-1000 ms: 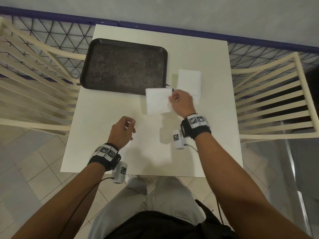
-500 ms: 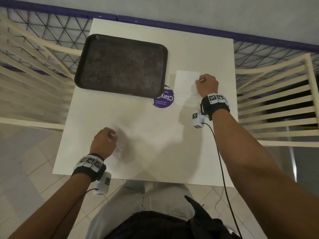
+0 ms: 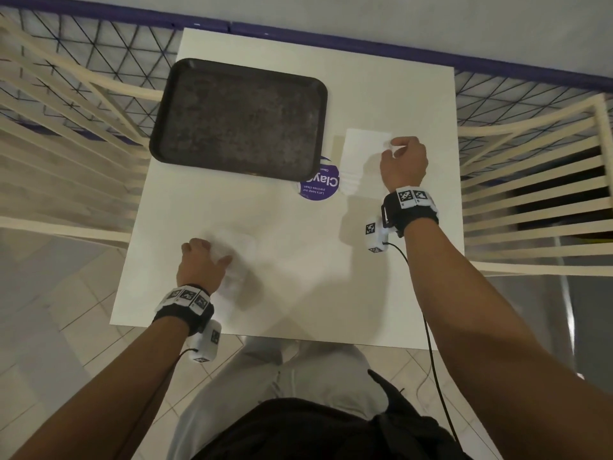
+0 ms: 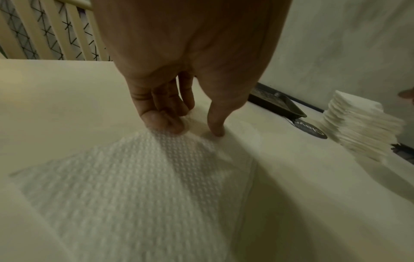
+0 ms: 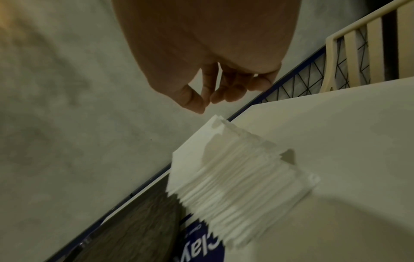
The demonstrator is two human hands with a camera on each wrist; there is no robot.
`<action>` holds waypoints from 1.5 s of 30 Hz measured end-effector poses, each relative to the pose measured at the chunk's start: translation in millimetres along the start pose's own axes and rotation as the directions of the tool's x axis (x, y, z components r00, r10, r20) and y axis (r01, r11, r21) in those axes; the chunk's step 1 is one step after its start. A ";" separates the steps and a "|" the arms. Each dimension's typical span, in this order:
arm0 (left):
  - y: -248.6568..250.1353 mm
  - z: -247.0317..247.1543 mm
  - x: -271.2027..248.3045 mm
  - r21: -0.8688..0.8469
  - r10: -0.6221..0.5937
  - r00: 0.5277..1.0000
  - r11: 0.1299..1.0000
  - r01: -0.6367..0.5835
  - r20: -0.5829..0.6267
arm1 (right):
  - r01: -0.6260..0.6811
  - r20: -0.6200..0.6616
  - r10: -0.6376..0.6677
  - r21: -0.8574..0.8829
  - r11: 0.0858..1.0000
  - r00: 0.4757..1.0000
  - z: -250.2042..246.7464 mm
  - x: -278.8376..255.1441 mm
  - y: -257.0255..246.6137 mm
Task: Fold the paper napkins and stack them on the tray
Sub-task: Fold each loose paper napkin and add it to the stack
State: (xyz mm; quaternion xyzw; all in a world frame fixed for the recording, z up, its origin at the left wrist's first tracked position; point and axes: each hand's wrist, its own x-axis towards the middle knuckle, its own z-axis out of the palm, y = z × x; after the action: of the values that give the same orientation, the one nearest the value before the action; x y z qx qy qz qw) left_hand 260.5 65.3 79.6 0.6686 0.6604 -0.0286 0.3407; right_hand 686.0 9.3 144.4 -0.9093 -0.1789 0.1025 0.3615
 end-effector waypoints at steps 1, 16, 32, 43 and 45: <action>-0.7 0.7 -0.2 0.010 0.003 1.000 1.000 -0.003 0.006 | 0.028 -0.014 -0.028 0.023 0.999 1.000 0.9 -8.4 -1.7; 11.3 -13.9 -6.0 -0.325 0.267 0.964 0.910 -0.258 -0.019 | 0.059 0.571 -0.125 0.132 0.989 0.811 59.1 -188.9 -17.6; 23.1 -24.2 -4.0 -0.614 0.234 0.951 0.787 -0.065 0.200 | 0.046 0.707 -0.176 0.199 0.979 0.685 58.1 -209.7 -17.0; 30.9 -30.9 -12.2 -0.821 0.239 0.940 0.568 0.068 0.243 | -0.091 0.692 -0.147 0.295 0.951 0.707 50.8 -204.6 -17.5; 32.4 -32.6 -12.3 -0.838 0.234 0.939 0.538 0.093 0.254 | -0.093 0.689 -0.160 0.315 0.945 0.707 48.3 -205.5 -19.5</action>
State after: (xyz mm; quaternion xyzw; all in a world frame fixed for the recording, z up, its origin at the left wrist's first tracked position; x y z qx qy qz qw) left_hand 274.8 74.1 124.1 0.4343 0.4964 0.1915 0.7269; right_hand 477.8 -29.6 135.0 -0.7243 -0.3004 0.4636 0.4126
